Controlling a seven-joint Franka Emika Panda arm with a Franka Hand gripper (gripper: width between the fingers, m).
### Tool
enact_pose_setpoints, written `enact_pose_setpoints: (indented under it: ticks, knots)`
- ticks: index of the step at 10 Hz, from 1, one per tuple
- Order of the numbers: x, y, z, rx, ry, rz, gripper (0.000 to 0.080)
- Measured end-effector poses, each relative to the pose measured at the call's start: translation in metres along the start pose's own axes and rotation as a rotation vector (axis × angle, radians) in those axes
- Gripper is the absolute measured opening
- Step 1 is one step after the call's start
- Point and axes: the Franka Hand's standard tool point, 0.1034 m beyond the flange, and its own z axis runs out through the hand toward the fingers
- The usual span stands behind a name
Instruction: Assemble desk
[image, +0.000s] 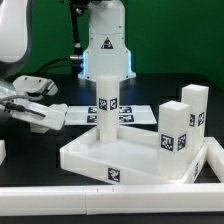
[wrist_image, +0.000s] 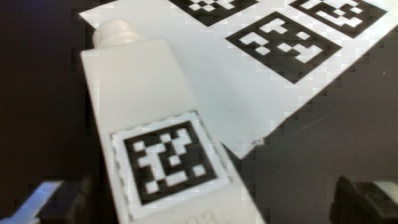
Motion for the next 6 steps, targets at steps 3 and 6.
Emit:
enact_pose_setpoints:
  ticks: [3, 6]
  knots:
    - [0.000, -0.001, 0.000, -0.001, 0.001, -0.001, 0.0427]
    - [-0.006, -0.012, -0.014, -0.005, 0.021, -0.023, 0.0285]
